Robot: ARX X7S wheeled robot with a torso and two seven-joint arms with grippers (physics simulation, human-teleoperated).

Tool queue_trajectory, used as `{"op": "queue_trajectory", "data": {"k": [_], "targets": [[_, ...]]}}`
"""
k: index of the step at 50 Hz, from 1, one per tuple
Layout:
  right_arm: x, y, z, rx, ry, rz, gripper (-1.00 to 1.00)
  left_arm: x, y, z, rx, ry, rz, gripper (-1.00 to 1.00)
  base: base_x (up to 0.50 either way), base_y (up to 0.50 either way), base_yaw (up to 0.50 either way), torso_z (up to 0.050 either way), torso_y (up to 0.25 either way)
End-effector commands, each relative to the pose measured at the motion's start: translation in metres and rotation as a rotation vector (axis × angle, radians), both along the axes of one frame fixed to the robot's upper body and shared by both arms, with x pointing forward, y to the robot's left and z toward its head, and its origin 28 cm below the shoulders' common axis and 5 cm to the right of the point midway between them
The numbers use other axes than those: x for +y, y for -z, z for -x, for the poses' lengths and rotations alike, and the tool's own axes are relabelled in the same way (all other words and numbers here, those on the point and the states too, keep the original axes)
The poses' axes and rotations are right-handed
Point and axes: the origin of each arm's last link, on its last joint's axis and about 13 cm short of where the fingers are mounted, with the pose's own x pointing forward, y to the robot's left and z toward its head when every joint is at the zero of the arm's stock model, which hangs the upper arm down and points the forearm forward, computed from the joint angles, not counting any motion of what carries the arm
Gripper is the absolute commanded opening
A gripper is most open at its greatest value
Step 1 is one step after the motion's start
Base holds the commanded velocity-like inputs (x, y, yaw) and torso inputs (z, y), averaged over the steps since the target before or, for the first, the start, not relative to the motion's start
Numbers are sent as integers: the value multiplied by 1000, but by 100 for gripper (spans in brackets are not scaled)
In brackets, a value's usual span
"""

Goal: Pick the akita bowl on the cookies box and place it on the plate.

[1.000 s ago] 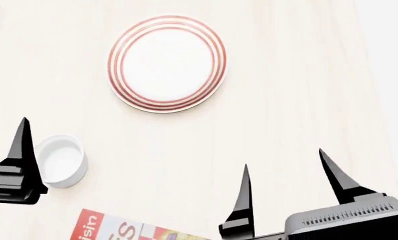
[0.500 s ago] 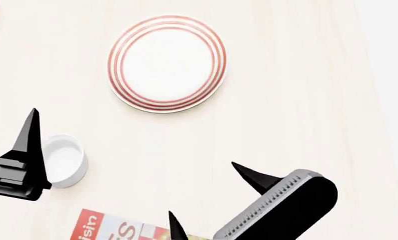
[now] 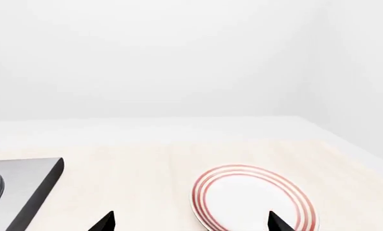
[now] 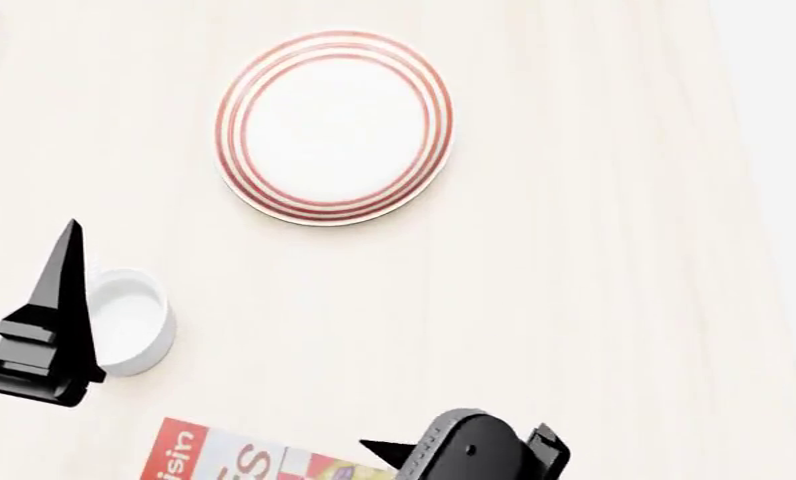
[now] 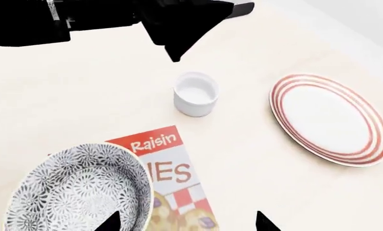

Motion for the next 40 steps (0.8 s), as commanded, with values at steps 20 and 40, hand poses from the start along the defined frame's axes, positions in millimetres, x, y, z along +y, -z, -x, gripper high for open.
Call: {"op": "queue_trajectory", "data": {"k": [20,40], "targets": [[25,2,-1,74,-186,144,100,-2,2,2,-4,12,-10,100,0,0,0,0,0],[43,-3,3,197,-280,228,100,-2,3,0,-7,11,-17,100,0,0,0,0,0]]}}
